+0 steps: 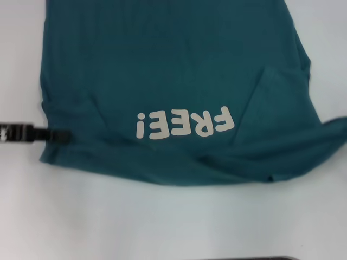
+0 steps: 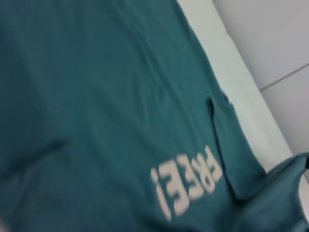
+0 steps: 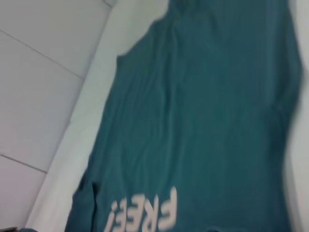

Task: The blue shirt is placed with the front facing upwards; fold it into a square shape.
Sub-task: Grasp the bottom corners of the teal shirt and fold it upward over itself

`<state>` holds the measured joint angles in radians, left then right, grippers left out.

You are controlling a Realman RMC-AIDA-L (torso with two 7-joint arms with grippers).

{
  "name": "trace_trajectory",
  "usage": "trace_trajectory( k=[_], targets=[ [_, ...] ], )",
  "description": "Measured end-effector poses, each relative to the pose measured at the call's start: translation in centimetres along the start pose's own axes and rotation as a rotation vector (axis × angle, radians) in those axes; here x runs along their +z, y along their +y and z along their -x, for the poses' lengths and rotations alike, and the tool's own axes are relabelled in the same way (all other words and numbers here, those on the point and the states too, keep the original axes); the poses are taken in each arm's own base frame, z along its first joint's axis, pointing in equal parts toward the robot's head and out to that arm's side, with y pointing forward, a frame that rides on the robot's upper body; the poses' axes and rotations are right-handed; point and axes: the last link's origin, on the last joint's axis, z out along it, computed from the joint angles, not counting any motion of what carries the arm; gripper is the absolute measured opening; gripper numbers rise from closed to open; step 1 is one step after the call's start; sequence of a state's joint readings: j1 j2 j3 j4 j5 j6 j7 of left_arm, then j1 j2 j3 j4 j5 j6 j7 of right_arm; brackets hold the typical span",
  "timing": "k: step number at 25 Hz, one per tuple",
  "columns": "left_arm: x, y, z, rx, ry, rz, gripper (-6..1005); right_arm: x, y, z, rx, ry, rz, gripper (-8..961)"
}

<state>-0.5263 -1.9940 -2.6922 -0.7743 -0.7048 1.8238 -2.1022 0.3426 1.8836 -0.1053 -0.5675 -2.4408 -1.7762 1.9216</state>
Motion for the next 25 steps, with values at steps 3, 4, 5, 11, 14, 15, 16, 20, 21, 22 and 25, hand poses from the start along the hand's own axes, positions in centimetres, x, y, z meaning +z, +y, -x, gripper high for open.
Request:
trace_trajectory(
  k=[3,4,5,11,14,15,16,20,21,22,25],
  targets=[
    [0.7,0.3,-2.4,0.033,0.019,-0.008,39,1.1,0.4,1.8,-0.035,-0.018,0.007,81],
    [0.8,0.4,-3.2,0.044,0.024,-0.014,39,1.4,0.5,2.3,-0.044,-0.024,0.005,82],
    [0.9,0.5,-3.8,0.054,0.031,-0.018,39,1.8,0.6,2.9,-0.052,-0.031,0.003,83],
    [0.9,1.3,-8.1,0.108,0.105,-0.052,39,3.8,1.2,6.5,-0.109,-0.084,-0.022,87],
    [0.9,1.4,-9.9,0.120,0.140,-0.084,39,4.9,1.6,8.0,-0.137,-0.098,-0.031,89],
    [0.8,1.4,-10.4,0.123,0.155,-0.095,40,5.2,1.8,8.4,-0.144,-0.101,-0.032,90],
    [0.8,1.4,-10.9,0.126,0.173,-0.107,40,5.9,2.1,9.4,-0.161,-0.110,-0.036,91],
    [0.6,1.1,-12.3,0.131,0.237,-0.141,40,6.9,2.4,10.5,-0.180,-0.125,-0.053,94],
    [0.6,1.0,-12.7,0.129,0.260,-0.149,40,7.1,2.5,10.8,-0.185,-0.130,-0.061,94],
    [0.5,0.9,-13.1,0.124,0.290,-0.158,40,7.4,2.5,11.1,-0.190,-0.137,-0.072,95],
    [0.8,0.6,-13.7,0.116,0.331,-0.174,40,8.0,2.5,12.0,-0.201,-0.160,-0.093,97]
  ],
)
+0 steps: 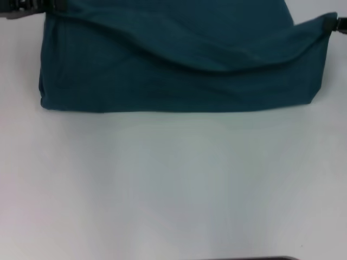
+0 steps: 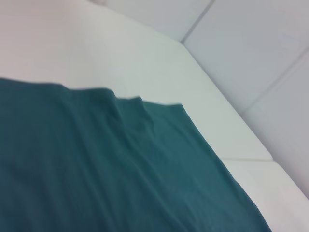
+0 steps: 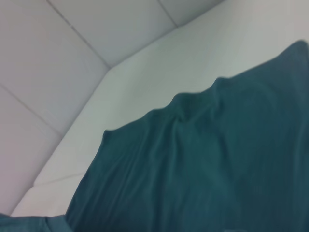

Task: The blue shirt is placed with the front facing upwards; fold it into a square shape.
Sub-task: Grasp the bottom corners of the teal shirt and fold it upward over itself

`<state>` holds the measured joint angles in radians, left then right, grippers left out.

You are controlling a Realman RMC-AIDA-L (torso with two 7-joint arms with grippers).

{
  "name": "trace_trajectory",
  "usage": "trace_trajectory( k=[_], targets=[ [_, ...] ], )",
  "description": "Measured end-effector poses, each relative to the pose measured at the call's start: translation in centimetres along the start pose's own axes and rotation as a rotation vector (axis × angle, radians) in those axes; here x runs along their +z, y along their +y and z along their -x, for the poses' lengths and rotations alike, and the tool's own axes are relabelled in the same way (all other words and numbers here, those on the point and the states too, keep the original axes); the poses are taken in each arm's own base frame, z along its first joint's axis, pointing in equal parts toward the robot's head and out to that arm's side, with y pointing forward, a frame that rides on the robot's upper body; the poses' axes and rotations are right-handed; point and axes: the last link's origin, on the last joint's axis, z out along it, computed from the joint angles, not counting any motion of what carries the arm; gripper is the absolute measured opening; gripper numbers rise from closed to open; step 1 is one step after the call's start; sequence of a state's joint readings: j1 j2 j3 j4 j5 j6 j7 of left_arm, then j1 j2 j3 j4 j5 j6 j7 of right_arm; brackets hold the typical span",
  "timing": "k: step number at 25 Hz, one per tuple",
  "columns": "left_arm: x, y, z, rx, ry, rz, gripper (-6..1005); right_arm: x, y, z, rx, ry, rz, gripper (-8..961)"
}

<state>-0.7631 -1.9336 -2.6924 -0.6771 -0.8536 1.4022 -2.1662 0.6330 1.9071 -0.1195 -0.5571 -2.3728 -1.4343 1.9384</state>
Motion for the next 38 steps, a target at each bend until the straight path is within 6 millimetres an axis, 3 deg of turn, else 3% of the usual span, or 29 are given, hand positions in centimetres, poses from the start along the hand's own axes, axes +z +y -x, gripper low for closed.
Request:
trace_trajectory(
  k=[18,31,38],
  targets=[
    [3.2,-1.1,-1.2,-0.014,0.195,-0.088,39,5.5,1.3,2.7,-0.104,-0.072,-0.109,111],
    [3.7,-1.0,-2.1,-0.015,0.261,-0.106,39,7.1,2.1,4.6,-0.171,-0.084,-0.149,121],
    [5.1,-1.2,-0.3,-0.023,0.263,-0.141,40,8.0,1.5,3.4,-0.175,-0.069,-0.185,126]
  ],
)
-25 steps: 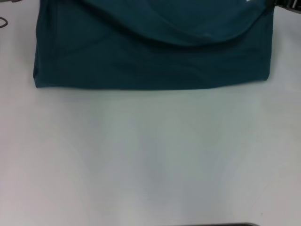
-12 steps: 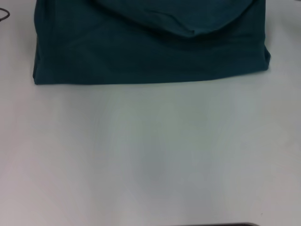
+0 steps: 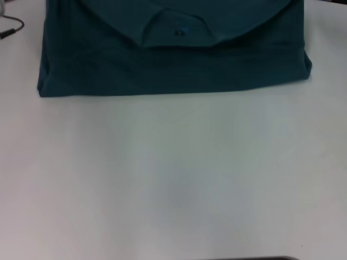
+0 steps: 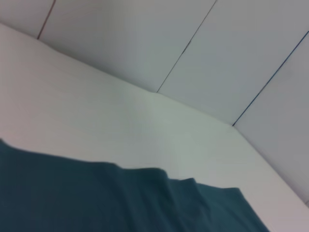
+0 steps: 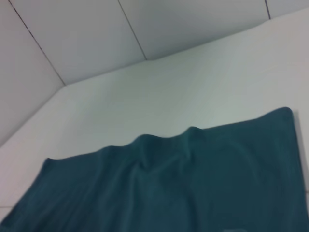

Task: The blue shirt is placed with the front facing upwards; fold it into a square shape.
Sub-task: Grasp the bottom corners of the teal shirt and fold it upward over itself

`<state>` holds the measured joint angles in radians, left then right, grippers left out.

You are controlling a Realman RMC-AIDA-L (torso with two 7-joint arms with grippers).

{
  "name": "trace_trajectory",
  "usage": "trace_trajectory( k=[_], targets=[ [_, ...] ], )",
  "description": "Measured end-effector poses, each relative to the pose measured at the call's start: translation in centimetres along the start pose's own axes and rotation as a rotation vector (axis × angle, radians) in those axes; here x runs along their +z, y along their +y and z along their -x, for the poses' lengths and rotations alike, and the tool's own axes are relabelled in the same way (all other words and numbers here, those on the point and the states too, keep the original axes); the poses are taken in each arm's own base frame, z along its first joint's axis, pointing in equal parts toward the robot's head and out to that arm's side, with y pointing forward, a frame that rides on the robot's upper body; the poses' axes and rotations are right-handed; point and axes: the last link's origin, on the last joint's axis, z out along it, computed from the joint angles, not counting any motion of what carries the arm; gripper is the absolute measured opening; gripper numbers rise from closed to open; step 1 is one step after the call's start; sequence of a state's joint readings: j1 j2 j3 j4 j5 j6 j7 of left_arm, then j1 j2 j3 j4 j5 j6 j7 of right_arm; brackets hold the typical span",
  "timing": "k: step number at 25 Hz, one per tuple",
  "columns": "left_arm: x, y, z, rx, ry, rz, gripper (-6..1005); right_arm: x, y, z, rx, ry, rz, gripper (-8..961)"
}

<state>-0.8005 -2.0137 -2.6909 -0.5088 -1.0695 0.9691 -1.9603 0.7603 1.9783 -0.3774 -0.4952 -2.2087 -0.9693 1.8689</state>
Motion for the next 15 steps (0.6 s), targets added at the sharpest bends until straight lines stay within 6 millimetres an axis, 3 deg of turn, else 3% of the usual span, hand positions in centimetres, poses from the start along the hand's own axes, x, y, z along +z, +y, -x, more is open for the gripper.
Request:
trace_trajectory(
  k=[6,15],
  targets=[
    [-0.1,-0.8,2.1,-0.019,0.009,-0.033,39,0.7,-0.2,-1.7,0.000,0.022,-0.033,131],
    [-0.9,-1.8,3.7,-0.041,0.007,-0.054,45,0.9,-0.1,-3.0,0.009,0.037,-0.039,137]
  ],
)
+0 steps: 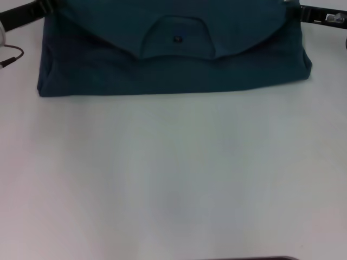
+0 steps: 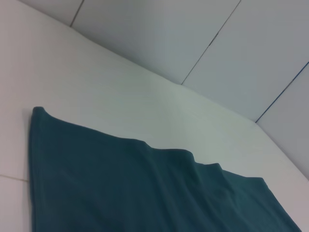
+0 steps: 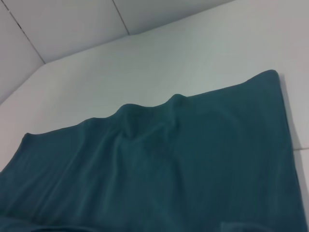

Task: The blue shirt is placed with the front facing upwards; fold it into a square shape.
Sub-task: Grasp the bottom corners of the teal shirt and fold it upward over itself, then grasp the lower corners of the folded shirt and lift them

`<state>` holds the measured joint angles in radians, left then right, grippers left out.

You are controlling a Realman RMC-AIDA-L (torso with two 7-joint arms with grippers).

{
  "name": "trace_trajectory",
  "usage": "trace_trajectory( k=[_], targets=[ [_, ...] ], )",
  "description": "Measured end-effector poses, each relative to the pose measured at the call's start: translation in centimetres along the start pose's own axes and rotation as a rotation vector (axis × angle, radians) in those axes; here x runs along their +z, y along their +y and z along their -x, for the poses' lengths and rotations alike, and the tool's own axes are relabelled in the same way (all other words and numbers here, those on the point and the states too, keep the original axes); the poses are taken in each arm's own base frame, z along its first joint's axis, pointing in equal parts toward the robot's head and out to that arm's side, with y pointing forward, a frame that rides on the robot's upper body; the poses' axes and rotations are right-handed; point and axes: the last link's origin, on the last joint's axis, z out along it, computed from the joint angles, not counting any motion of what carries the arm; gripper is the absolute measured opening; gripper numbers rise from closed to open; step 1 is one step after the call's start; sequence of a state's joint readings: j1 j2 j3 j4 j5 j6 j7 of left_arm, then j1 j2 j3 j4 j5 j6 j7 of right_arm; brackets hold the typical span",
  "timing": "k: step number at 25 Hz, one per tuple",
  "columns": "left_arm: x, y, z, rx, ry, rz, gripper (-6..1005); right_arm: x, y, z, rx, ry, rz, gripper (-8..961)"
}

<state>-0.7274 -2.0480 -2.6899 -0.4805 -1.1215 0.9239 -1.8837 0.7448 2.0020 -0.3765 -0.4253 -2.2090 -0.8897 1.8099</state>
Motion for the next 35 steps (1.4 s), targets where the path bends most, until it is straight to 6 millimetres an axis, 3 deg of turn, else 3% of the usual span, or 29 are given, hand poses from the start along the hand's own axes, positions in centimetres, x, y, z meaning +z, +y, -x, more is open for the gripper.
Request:
trace_trajectory(
  k=[11,13,17,24,27,30,35],
  targets=[
    [-0.4,0.6,0.3,0.050,-0.005,0.027,74,-0.1,-0.1,-0.5,0.010,-0.001,-0.007,145],
    [-0.8,0.4,0.0,0.052,0.016,0.017,136,-0.3,-0.4,-0.3,0.009,-0.008,-0.018,147],
    [-2.0,0.1,-0.5,0.055,0.061,0.026,259,-1.2,-1.3,0.1,0.010,-0.027,-0.037,300],
    [-4.8,-0.4,-1.2,0.026,0.140,0.079,588,-4.2,-2.5,0.3,0.036,-0.112,-0.005,615],
    [-5.4,-0.9,-1.1,0.021,0.149,0.067,727,-5.2,-3.1,0.1,0.036,-0.120,-0.004,668],
    [-5.9,-1.3,-0.8,0.020,0.148,0.060,744,-6.0,-3.6,-0.2,0.037,-0.111,0.002,721],
    [-7.1,-1.2,-0.1,0.034,0.126,0.099,772,-7.7,-4.1,-0.8,0.032,-0.051,0.045,721]
  ],
)
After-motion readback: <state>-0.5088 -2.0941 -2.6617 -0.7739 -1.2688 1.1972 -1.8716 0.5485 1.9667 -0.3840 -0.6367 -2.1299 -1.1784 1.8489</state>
